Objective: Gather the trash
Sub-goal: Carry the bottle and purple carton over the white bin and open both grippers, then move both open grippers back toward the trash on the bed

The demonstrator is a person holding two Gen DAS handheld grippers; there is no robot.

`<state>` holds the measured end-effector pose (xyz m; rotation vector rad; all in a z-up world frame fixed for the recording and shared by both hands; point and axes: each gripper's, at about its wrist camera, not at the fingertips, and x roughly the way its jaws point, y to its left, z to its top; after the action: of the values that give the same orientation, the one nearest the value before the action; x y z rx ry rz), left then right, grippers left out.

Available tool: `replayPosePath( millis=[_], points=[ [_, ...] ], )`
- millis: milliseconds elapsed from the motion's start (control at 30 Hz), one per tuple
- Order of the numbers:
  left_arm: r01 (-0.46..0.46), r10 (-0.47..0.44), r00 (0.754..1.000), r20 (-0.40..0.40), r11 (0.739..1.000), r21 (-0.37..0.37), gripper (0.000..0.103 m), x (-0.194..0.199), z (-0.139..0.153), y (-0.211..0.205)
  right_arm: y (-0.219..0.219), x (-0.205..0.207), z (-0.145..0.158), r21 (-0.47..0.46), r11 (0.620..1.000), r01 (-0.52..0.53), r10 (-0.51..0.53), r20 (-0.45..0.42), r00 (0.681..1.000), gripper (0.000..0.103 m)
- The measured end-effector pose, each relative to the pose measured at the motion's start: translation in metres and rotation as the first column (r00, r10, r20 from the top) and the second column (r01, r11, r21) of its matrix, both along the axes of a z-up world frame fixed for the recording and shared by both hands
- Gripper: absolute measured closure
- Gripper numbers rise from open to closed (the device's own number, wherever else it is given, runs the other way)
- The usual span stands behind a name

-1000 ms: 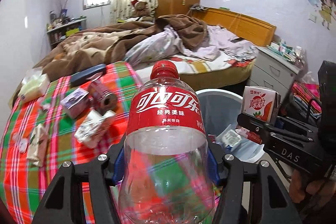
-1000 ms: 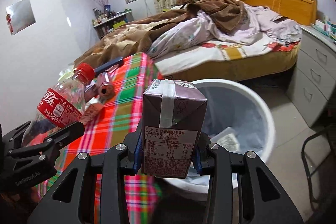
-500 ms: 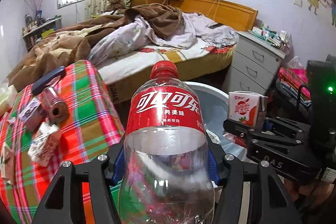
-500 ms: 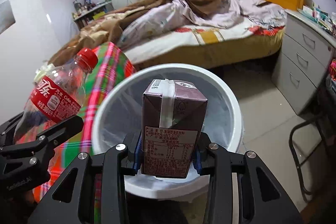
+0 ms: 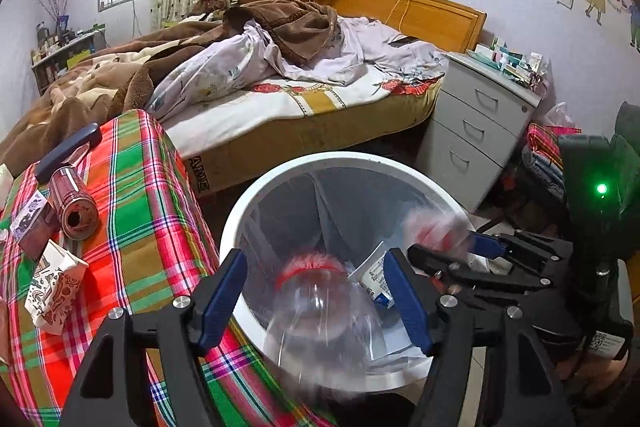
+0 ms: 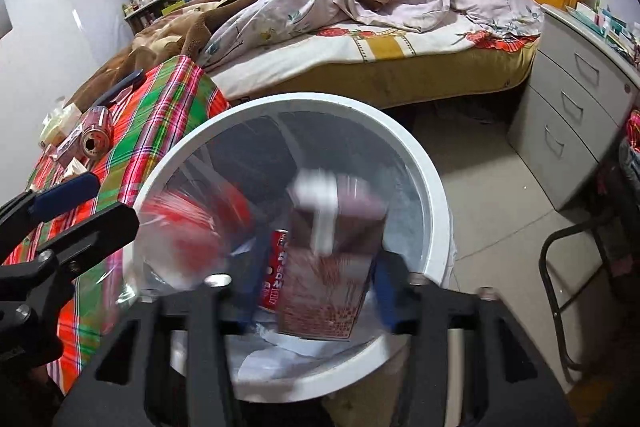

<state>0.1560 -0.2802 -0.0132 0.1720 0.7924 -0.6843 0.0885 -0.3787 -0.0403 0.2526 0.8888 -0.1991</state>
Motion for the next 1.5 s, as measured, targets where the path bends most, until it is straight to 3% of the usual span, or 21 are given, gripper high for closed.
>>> replayPosePath(
  millis=[567, 1033, 1500],
  points=[
    [-0.067, 0.068, 0.997, 0.026, 0.997, -0.036, 0.033, -0.012, 0.02, 0.043, 0.017, -0.006, 0.02, -0.004, 1.0, -0.011, 0.011, 0.075, 0.997, 0.041],
    [-0.166, 0.169, 0.983, 0.066, 0.985, -0.045, 0.033, -0.022, 0.033, 0.106, 0.063, -0.003, 0.04, -0.015, 0.996, -0.088, 0.089, 0.145, 0.985, 0.041],
    [-0.352, 0.356, 0.931, 0.08, 0.934, -0.054, 0.033, -0.015, 0.033, 0.196, 0.119, 0.017, 0.045, 0.014, 0.978, -0.206, 0.199, 0.19, 0.961, 0.041]
  ],
)
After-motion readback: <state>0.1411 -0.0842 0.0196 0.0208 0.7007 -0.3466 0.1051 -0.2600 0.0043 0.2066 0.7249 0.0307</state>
